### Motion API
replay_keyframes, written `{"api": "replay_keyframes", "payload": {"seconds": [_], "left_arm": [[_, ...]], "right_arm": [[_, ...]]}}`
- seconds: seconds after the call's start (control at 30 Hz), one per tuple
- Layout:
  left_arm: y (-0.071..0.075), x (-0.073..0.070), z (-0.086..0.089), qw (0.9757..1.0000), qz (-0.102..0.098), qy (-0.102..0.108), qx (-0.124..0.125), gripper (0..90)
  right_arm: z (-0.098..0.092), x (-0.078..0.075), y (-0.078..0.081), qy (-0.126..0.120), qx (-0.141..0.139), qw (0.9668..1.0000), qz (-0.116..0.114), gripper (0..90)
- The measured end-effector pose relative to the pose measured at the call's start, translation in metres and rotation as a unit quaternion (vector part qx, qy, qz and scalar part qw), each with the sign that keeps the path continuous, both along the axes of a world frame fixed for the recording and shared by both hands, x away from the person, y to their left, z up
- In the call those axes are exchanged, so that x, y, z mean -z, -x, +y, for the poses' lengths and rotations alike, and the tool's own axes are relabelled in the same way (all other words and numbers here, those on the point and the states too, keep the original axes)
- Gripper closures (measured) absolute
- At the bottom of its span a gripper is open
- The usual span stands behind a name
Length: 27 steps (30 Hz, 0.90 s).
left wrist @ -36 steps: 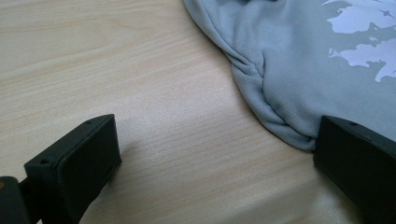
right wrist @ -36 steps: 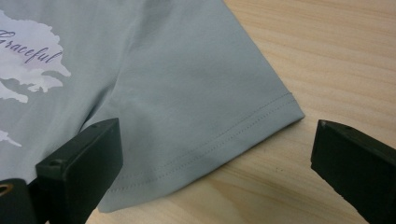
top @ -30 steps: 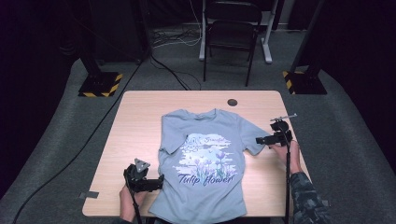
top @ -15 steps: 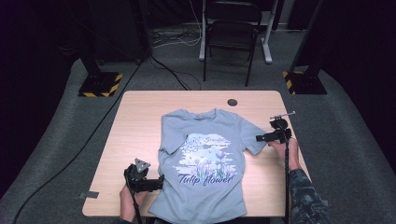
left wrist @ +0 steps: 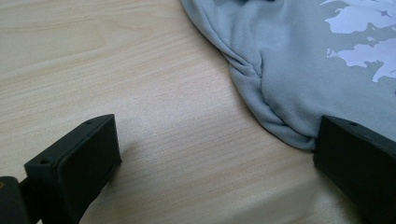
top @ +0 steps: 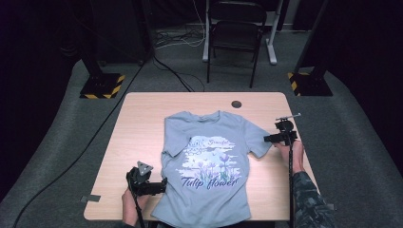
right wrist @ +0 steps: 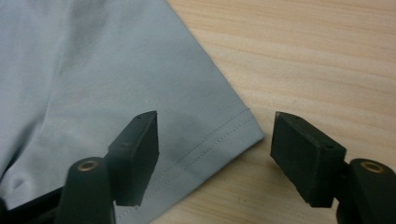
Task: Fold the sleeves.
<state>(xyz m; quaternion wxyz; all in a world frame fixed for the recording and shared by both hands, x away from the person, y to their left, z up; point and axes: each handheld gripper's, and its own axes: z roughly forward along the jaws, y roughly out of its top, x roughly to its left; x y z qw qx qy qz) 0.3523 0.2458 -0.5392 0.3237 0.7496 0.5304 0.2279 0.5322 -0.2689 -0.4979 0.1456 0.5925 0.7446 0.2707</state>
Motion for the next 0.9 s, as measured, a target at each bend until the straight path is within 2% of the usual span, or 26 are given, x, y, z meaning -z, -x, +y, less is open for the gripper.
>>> {"api": "replay_keyframes", "payload": {"seconds": [0.43,0.7,0.9], "left_arm": [[0.0,0.0,-0.0002,1.0,0.0,0.0,0.0,0.0],[-0.0001,0.0,-0.0002,1.0,0.0,-0.001,0.0,0.0],[-0.0002,0.0,-0.0004,1.0,0.0,-0.001,0.001,0.0]], "right_arm": [[-0.0041,0.0043,-0.0004,0.0,0.017,0.9999,-0.002,50.0],[-0.0053,0.0045,0.0021,0.0,0.016,0.9999,-0.006,64.4],[-0.005,0.0059,0.0056,-0.012,0.013,0.9998,-0.01,76.9]]}}
